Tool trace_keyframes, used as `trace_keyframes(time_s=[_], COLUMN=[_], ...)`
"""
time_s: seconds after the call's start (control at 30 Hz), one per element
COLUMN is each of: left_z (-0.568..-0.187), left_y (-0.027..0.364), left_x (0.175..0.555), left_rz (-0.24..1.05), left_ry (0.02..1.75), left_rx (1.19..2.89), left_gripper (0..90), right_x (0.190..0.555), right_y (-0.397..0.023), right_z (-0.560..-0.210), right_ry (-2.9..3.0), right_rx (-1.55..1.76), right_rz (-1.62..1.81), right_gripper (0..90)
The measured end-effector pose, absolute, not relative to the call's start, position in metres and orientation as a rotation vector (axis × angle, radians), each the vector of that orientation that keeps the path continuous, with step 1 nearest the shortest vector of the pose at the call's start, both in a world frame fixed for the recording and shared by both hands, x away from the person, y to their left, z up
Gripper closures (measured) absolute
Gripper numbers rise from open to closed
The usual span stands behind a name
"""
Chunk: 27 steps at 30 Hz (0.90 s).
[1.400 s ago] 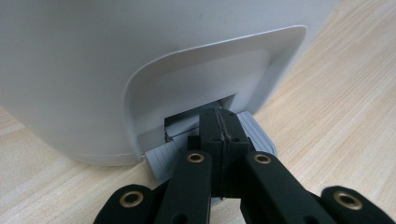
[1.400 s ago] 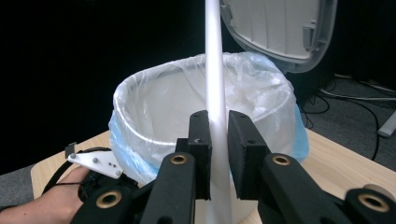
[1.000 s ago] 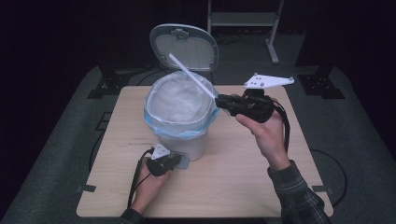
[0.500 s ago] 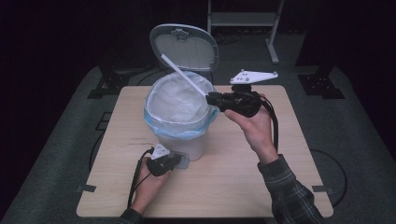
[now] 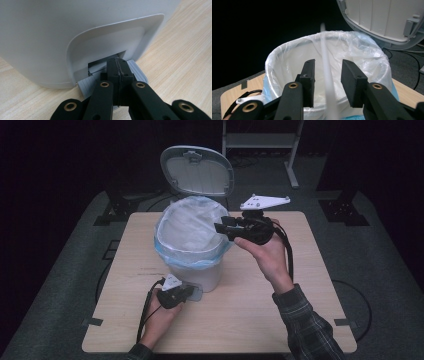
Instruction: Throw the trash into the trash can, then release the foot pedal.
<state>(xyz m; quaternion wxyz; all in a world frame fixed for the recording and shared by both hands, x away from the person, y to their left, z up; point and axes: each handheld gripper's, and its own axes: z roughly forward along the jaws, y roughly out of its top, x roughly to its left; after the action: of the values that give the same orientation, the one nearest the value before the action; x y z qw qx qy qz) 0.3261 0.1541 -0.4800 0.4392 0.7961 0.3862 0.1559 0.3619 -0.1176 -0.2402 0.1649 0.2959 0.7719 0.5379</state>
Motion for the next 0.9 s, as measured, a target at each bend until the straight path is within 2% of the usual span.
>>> trace_keyframes(time_s=[0.7, 0.9], left_z=[-0.480, -0.480], left_y=[0.154, 0.154], left_x=[0.326, 0.326], left_rz=[0.389, 0.384], left_ry=[0.957, 0.959], left_rx=[1.982, 1.977], left_gripper=[89.7, 89.7], right_x=[0.355, 0.353], right_y=[-0.135, -0.146], right_z=[-0.243, -0.250], right_ry=[2.175, 2.168], right_rx=[0.850, 0.873], right_rz=[1.519, 1.510], right_gripper=[57.4, 50.9])
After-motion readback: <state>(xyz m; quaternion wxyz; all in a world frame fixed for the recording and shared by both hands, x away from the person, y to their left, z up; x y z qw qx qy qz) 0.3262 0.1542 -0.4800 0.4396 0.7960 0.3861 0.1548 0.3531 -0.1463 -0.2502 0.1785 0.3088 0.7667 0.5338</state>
